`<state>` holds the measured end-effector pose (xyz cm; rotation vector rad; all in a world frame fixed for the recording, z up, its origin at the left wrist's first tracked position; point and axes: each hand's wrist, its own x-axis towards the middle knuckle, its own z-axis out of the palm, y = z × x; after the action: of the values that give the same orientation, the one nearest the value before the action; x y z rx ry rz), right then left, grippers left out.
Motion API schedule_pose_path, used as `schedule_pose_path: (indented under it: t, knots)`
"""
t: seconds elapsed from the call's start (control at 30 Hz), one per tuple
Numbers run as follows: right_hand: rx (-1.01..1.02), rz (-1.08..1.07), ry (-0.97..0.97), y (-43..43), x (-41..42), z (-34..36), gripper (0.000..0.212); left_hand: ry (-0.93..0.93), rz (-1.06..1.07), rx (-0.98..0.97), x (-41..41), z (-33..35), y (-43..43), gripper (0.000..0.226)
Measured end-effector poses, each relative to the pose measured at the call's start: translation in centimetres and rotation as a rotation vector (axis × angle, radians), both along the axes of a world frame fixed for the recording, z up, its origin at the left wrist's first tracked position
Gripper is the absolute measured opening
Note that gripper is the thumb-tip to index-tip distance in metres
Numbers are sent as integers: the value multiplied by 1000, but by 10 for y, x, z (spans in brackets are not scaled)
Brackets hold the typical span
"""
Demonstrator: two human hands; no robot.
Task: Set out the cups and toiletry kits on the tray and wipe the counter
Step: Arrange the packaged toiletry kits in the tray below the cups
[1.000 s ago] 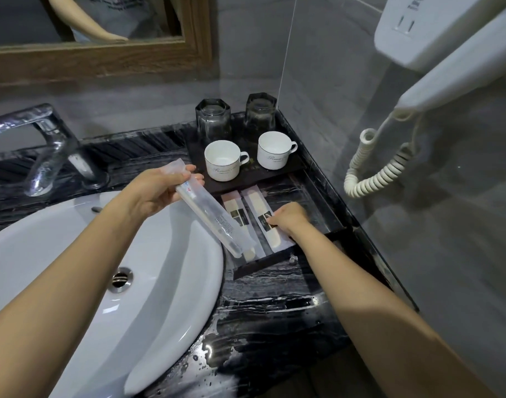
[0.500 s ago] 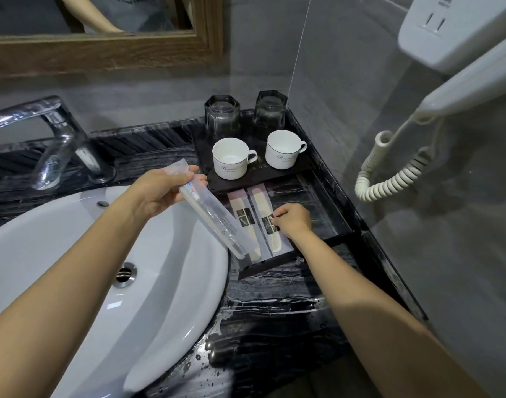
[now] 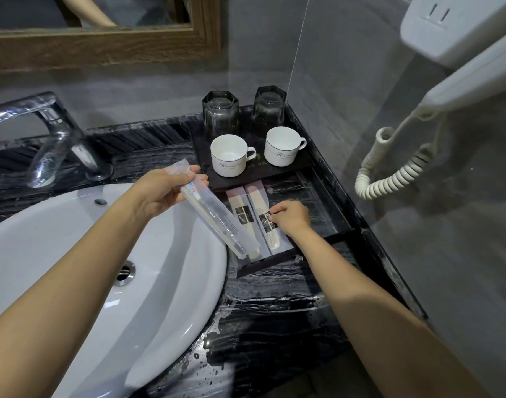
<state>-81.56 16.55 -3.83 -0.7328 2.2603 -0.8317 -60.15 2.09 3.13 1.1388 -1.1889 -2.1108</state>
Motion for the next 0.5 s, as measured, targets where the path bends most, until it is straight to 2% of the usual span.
schedule_pose_path:
  t: [0.27, 0.5]
  knots:
    - [-18, 64, 25, -1, -1, 3, 18, -1, -3, 7, -3, 0, -1, 18]
    - [101, 174, 257, 10, -9, 19, 22, 2, -12, -24, -5, 5, 0, 20]
